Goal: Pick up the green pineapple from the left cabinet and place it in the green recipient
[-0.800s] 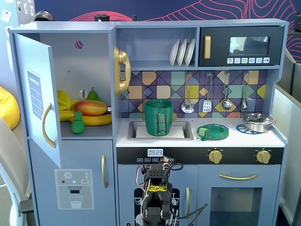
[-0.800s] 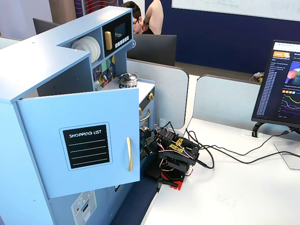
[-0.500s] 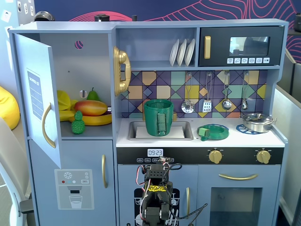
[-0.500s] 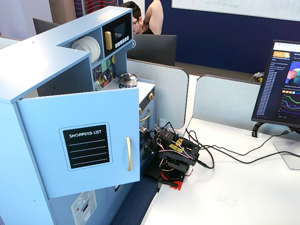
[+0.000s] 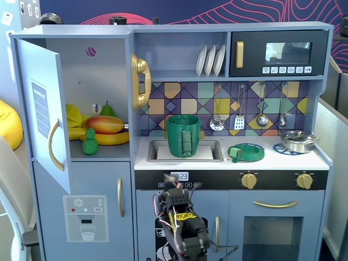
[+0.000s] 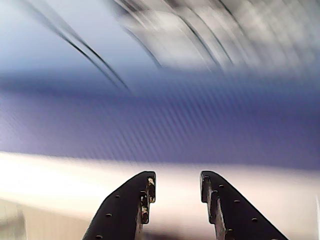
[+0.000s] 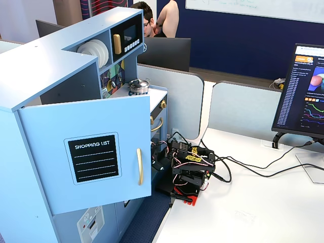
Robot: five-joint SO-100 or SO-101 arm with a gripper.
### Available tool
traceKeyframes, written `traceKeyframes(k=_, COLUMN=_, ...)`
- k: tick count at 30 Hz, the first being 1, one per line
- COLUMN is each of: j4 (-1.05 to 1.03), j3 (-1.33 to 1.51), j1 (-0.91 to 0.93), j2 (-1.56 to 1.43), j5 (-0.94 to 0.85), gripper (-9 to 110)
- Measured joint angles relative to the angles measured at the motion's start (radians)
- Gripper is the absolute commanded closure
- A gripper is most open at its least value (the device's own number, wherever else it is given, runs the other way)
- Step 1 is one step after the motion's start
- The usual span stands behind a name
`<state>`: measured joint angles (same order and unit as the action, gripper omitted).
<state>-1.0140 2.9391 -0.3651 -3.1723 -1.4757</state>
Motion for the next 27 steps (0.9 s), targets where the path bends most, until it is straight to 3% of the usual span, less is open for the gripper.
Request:
traceKeyframes(k=5, j4=0.5, j3=-0.071, j1=-0.215, j2=0.137, j5=-0.072, gripper=101)
traceKeyframes(k=9, j4=0.729, j3=-0.175, j1=-0.314, j2=0.279, j5=-0.123, gripper=96)
traceKeyframes(k=14, j4=0.834, j3=-0.328, j1=-0.362, j2=0.443, j5=-0.14, gripper=73)
traceKeyframes(k=19, j4=0.936, j3=-0.413, j1=-0.383, j2=0.526, j5=-0.153, gripper=70)
traceKeyframes(k=27, j4=0.994, j3=-0.522, j1=-0.422, j2=0.646, j5=-0.184, gripper=50)
